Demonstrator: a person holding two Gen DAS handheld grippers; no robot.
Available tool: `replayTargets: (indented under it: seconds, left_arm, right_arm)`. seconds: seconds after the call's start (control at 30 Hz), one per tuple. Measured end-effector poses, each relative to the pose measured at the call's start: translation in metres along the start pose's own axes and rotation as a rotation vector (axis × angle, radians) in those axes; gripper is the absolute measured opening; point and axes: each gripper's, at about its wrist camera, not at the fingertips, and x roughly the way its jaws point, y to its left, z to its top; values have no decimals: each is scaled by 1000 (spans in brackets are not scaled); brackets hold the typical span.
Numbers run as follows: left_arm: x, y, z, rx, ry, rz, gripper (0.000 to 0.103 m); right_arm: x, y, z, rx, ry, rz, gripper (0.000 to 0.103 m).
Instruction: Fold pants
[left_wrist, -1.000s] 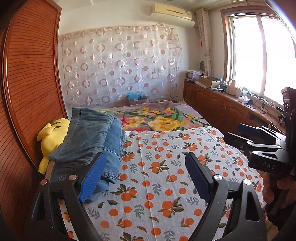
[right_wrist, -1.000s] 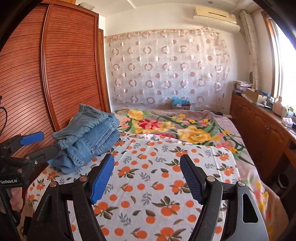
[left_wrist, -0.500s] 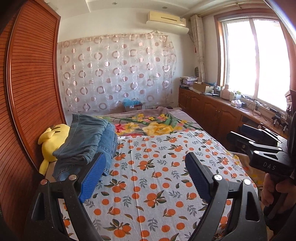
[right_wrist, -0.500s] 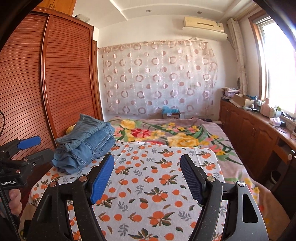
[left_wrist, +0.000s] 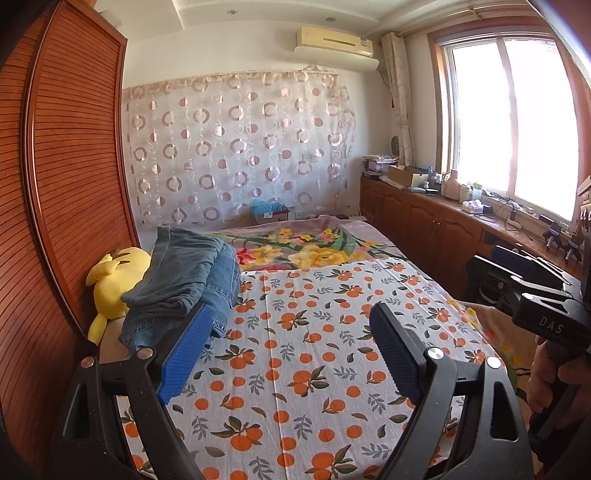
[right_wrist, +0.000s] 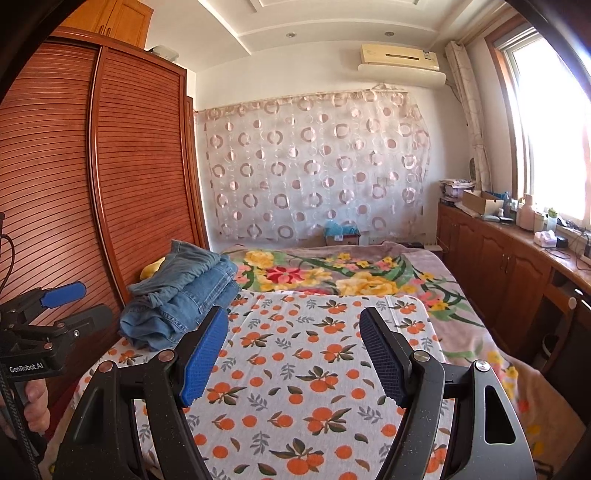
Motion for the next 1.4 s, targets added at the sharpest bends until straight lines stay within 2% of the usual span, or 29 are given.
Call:
replayTargets:
  seconds: [0.5, 0.87, 1.4]
  left_arm:
    - [-5, 9, -24, -42, 28, 31, 88]
    - [2, 15, -28, -62, 49, 42, 88]
    - [3, 15, -28, -61, 50, 40, 88]
  right_arm:
    - [5, -7, -12, 20, 66, -11, 76]
    - [7, -10, 0, 16, 60, -7, 76]
    - [6, -7, -11, 12, 62, -4, 76]
